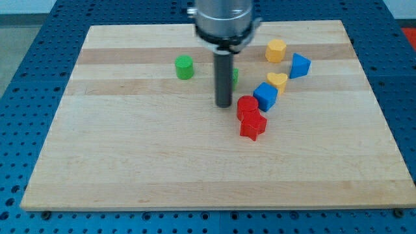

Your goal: Move the green star closer to the red star

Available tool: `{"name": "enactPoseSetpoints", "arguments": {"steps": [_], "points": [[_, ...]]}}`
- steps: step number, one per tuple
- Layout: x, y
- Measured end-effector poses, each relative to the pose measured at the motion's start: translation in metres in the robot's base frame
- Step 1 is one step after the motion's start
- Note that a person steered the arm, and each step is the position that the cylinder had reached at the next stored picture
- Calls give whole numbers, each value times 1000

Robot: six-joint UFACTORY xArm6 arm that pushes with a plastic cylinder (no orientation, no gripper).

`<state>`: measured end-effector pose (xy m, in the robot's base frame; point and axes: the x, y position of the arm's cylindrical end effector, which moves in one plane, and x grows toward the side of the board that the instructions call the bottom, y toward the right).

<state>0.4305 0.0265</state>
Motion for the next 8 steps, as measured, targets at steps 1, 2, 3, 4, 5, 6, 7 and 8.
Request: {"name": "enactPoseSetpoints", "arguments": {"steps": [1,2,3,4,5,6,7,8], "points": [[0,-7],[24,-27],[66,-51],[115,-66],[143,-20],[142,68],[118,140],[83,160]]}}
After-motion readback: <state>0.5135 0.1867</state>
